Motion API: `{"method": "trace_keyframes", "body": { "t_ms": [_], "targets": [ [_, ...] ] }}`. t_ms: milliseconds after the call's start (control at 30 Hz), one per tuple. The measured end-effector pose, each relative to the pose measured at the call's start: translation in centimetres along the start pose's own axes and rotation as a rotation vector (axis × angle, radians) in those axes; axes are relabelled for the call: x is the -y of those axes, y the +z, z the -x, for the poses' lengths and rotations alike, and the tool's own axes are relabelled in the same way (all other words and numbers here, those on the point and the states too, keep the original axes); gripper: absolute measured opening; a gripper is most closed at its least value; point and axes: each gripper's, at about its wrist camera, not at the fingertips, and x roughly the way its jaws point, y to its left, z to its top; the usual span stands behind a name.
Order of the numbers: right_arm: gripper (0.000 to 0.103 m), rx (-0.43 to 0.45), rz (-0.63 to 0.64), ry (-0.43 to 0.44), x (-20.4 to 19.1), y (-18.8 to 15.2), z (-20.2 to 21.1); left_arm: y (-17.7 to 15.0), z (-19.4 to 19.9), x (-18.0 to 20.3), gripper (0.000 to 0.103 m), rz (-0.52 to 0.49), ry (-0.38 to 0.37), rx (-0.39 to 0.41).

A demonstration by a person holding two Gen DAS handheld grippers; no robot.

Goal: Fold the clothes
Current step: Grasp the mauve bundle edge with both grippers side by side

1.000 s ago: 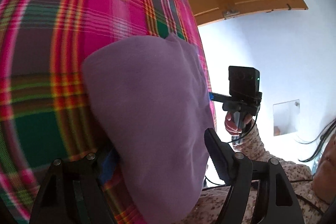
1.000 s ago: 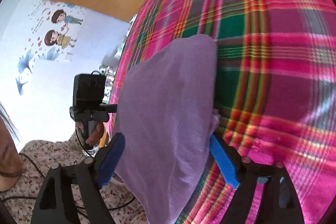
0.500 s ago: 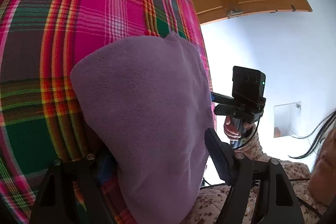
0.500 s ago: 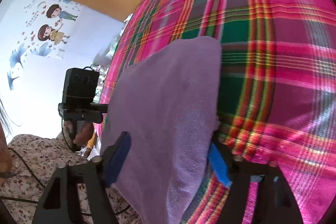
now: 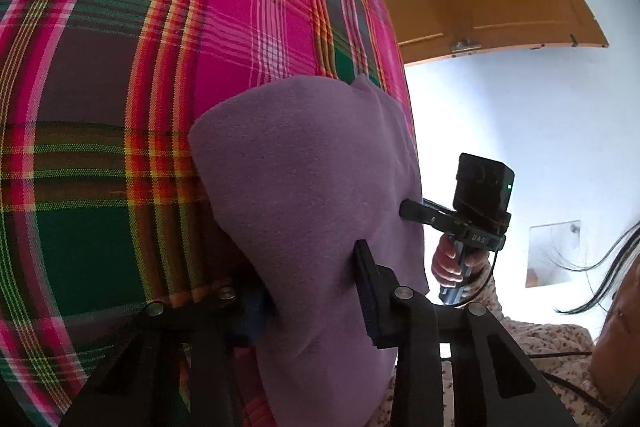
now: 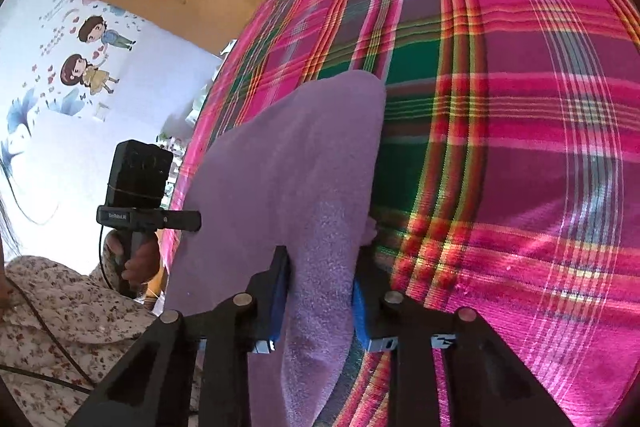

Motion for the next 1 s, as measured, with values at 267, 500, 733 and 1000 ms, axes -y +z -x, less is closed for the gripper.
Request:
{"method": "trace_keyframes", "body": {
  "t_ms": [267,500,733,1000],
  "targets": [
    [0.027,0.003,-0.019,0.035,0.8,0.0,0.0,0.3,-0.4,0.4,0.034,-0.001,-0.001,0.015],
    [0.027,0.015,-0.029,0.052,1.0,-0.2,0.2,0.5,-0.2,0.1,0.033,0.008,-0.025,0.016],
    [0.024,0.094,-0.049,0.042,0.6,-1.5,0.6,0.5,-0.2,0.4,0.034,-0.004,-0.031,0.038],
    [0.022,0.154,-0.066,0.044,-0.7,-2.3,1.8,0.6,0.1,1.6,0.031,-0.036,-0.049,0.055]
  ]
}}
